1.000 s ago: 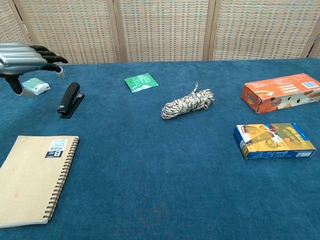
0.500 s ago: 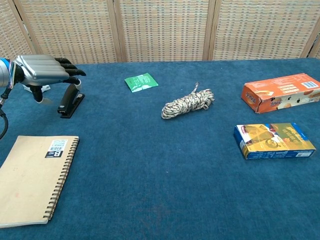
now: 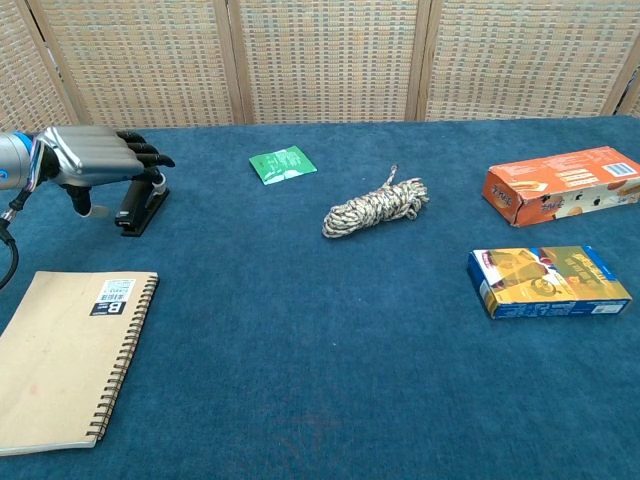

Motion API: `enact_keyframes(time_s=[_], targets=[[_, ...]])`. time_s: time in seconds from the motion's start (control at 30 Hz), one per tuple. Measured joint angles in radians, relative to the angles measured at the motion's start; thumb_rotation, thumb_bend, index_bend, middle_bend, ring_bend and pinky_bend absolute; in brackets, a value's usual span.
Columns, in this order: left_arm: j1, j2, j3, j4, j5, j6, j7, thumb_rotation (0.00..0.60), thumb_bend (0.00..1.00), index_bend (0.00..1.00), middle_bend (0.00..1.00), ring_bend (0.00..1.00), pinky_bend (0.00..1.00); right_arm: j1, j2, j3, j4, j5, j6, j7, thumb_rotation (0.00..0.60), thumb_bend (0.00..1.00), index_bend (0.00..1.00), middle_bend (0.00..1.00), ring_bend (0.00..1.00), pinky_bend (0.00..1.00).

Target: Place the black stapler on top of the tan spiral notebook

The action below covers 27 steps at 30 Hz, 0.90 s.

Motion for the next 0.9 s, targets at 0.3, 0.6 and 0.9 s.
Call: enact_keyframes(time_s=[0.3, 0.6, 0.9], targets=[[0.018, -0.09, 0.018, 0.125, 0.003, 0.04, -0.021, 0.6, 0.49, 0.56, 0.34, 0.17, 0.35, -0.001, 0.004, -0.001, -0.008, -0.021, 0.015, 0.016, 0.6, 0.09, 0.09, 0.0, 0.0, 0.0], [0.046, -0.157, 0.05, 0.236, 0.032, 0.156, -0.135, 0.6, 0.5, 0.64, 0.42, 0.23, 0.41, -0.007, 0.009, -0.004, -0.02, -0.04, 0.035, 0.026, 0.6, 0.09, 0.09, 0.0, 0.0, 0.0], [0.067, -0.124, 0.063, 0.215, 0.052, 0.317, -0.211, 0.6, 0.51, 0.64, 0.42, 0.23, 0.41, -0.009, 0.015, -0.005, -0.03, -0.047, 0.041, 0.032, 0.6, 0.1, 0.09, 0.0, 0.0, 0.0]])
